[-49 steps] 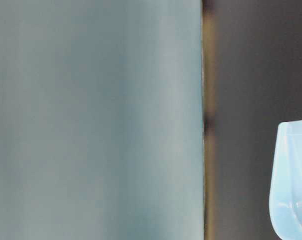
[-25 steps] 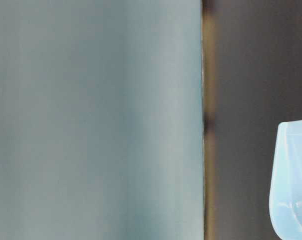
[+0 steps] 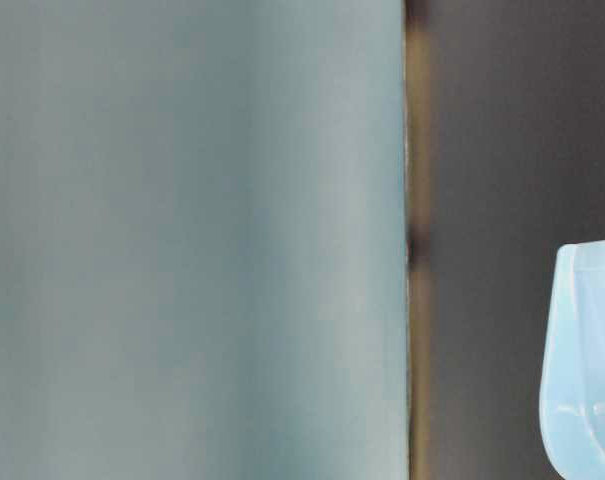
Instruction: Hold the dustpan with the left arm, while a human hand uses a hand brush to gather screws into the dustpan.
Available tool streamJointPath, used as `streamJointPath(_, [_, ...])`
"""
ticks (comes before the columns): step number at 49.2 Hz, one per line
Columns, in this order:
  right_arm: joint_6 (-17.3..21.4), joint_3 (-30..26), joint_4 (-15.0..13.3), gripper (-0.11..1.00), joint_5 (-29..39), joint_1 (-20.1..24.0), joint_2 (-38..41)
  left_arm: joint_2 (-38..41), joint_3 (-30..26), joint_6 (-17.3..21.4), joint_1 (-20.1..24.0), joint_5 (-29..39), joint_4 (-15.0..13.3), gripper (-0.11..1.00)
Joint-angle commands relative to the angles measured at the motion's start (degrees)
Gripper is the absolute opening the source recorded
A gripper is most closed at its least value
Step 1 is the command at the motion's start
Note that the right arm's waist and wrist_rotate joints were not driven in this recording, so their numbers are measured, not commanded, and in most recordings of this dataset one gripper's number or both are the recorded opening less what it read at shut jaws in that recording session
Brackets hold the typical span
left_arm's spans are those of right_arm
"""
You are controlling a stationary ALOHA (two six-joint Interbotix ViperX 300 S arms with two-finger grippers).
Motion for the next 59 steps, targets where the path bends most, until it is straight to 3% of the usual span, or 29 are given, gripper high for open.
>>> streamJointPath(1, [0.00,0.18,0.09,0.00,0.18,0.00,-0.62,2.90,-2.46,-0.26,-0.44,0.44,0.26,0.89])
streamJointPath(17, [0.00,1.49,0.09,0.00,-0.44,0.00,-2.11,11.95,-5.19,-0.97,-0.97,0.18,0.26,0.89])
streamJointPath(45, [0.00,1.49,0.00,0.00,-0.44,0.00,-2.29,15.47,-5.89,-2.46,-0.35,-2.20,0.26,0.83])
streamJointPath(52, [0.00,1.67,0.09,0.00,-0.44,0.00,-2.29,15.21,-5.54,-3.25,-0.18,-2.90,0.26,0.68])
streamJointPath(59, [-0.09,1.76,0.09,0.00,-0.62,0.00,-2.29,15.12,-4.48,-2.90,-0.26,-5.01,0.26,0.30])
